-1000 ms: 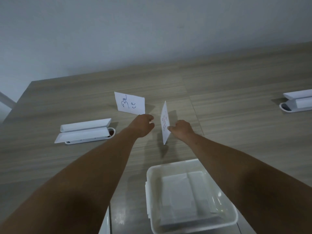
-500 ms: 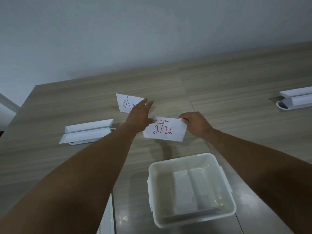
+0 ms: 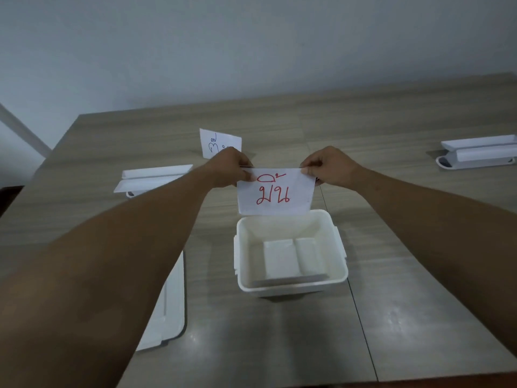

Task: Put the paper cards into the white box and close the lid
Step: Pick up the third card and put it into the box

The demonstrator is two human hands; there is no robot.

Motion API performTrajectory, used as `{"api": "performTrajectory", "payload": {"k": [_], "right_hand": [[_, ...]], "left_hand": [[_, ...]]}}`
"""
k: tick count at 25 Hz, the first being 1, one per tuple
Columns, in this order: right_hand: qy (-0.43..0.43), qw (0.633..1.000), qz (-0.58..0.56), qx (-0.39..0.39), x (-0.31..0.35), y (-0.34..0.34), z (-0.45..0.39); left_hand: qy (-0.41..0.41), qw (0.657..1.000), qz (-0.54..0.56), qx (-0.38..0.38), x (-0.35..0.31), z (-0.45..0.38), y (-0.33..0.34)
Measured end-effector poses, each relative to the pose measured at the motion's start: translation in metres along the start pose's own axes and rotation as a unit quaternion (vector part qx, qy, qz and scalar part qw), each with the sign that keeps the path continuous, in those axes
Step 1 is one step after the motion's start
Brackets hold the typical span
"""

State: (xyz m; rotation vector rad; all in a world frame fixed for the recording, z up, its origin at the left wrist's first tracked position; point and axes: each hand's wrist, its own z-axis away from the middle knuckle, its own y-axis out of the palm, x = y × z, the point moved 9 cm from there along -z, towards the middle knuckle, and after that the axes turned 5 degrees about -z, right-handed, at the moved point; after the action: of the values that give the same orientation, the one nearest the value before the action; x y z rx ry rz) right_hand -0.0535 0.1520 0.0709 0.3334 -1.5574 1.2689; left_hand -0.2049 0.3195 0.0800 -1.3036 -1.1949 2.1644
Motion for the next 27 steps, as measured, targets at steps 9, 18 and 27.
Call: {"api": "performTrajectory", "payload": {"k": [9, 18, 27], "right_hand": [[0.127, 0.975, 0.006, 0.182, -0.065, 0.060, 0.071], [0.173, 0.944, 0.097, 0.265, -0.096, 0.099, 0.098], [0.215, 0.926, 0.128, 0.284, -0.110, 0.112, 0.091]], "left_hand": [[-0.057, 0.995, -0.017, 0.086, 0.024, 0.079, 0.100], [-0.075, 0.972, -0.113, 0.190, 0.046, 0.092, 0.164], [-0.098, 0.953, -0.108, 0.267, 0.052, 0.083, 0.171]]}}
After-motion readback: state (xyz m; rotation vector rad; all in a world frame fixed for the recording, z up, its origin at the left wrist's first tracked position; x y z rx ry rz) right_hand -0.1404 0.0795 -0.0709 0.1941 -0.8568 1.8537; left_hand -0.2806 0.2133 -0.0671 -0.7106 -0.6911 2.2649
